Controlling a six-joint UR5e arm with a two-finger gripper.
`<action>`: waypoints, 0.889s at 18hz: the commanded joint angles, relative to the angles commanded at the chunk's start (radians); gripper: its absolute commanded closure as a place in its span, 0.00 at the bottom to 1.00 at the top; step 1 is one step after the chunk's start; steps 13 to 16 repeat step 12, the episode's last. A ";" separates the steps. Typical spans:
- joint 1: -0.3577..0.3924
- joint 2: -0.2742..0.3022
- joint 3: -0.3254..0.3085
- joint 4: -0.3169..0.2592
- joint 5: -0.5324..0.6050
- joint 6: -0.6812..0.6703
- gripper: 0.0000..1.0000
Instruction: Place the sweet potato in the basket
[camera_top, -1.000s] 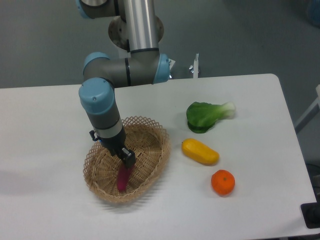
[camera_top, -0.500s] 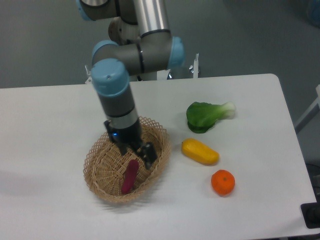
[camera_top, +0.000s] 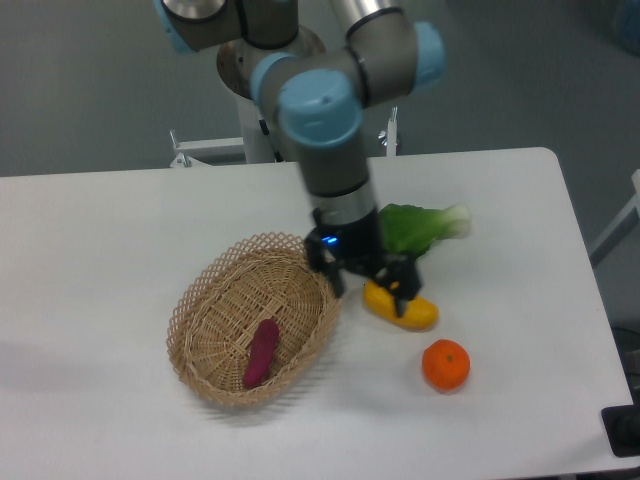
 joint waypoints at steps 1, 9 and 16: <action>0.028 0.008 -0.002 -0.011 -0.015 0.051 0.00; 0.157 0.055 -0.014 -0.071 -0.068 0.274 0.00; 0.157 0.058 -0.020 -0.069 -0.066 0.272 0.00</action>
